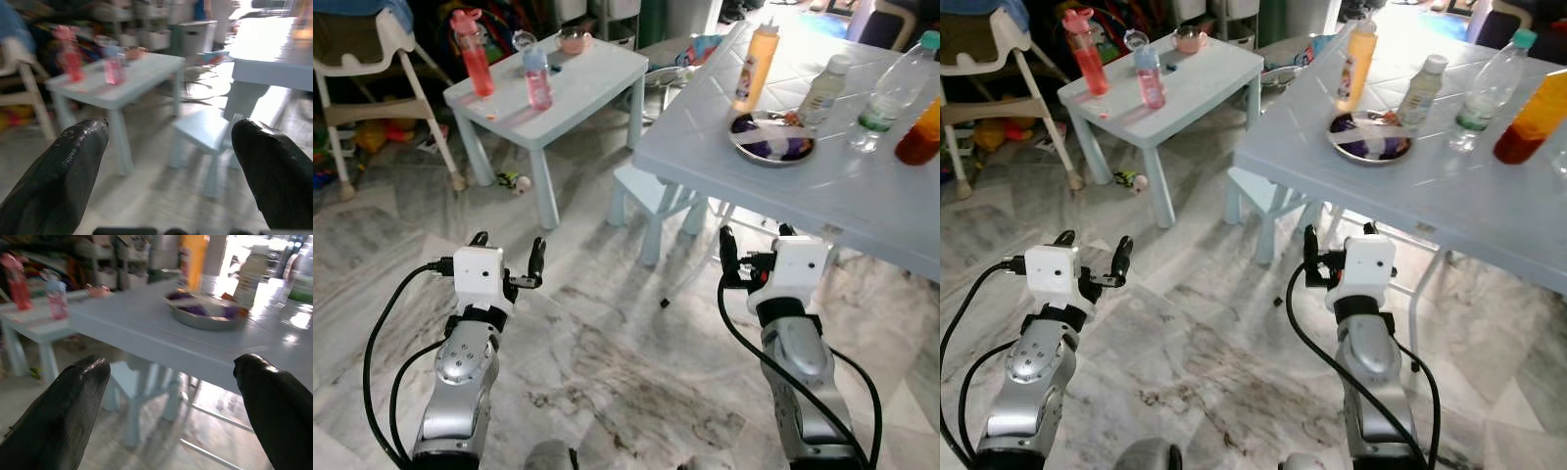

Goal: Restocking fridge

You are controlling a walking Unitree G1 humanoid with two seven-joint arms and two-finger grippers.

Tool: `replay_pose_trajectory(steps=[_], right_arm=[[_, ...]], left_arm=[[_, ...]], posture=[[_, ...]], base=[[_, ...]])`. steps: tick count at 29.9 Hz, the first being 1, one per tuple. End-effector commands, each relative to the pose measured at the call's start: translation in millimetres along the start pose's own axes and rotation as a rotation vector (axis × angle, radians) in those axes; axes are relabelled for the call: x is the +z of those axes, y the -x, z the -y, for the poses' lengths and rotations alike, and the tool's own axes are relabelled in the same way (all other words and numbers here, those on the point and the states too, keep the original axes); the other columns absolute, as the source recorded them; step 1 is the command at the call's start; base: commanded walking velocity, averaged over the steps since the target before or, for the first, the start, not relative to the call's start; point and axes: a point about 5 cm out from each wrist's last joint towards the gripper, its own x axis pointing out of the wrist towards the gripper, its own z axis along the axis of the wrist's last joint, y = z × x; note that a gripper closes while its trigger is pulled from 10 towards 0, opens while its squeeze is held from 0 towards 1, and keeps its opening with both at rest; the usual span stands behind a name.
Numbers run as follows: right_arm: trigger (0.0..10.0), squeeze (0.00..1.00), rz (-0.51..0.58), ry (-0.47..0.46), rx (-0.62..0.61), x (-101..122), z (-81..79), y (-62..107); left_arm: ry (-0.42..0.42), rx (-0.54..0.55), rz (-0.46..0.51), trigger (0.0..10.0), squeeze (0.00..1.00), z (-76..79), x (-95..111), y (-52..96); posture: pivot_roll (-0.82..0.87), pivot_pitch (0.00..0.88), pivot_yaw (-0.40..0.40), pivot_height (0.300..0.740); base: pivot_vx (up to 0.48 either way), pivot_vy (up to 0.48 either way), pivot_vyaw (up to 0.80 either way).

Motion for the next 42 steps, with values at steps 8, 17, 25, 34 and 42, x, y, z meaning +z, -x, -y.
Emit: replay_pose_trajectory(steps=[8, 17, 25, 34, 42], right_arm=[[10.0, 0.00, -0.002, -0.013, -0.025, -2.4, 0.6, -2.3], [10.0, 0.00, -0.006, -0.018, -0.079, -5.9, 7.9, 5.7], [10.0, 0.00, -0.009, -0.006, -0.056, -4.4, 7.0, 0.7], [10.0, 0.00, 0.003, 0.001, -0.050, -2.8, 5.3, -4.9], [10.0, 0.00, 0.005, 0.015, -0.036, -2.5, 5.9, -7.6]], left_arm=[[-0.011, -0.016, -0.020, 10.0, 0.00, 0.1, -3.8, 1.2], [-0.004, -0.050, -0.013, 10.0, 0.00, 5.1, -0.4, -8.4], [0.004, -0.044, -0.026, 10.0, 0.00, 7.3, -3.8, -6.3], [-0.011, -0.113, 0.018, 10.0, 0.00, 17.1, 2.4, -11.5], [0.000, -0.134, 0.025, 10.0, 0.00, 23.0, 2.8, -10.2]], posture=[[0.01, 0.066, 0.020, 0.740], [-0.02, 0.078, 0.047, 0.740], [-0.02, 0.084, 0.037, 0.740], [-0.02, 0.074, 0.037, 0.740], [-0.02, 0.067, 0.033, 0.740]], base=[[0.000, 0.000, 0.00], [0.000, 0.423, -0.76], [0.000, 0.421, -0.16], [0.375, 0.092, 0.00], [0.441, 0.000, -0.50]])
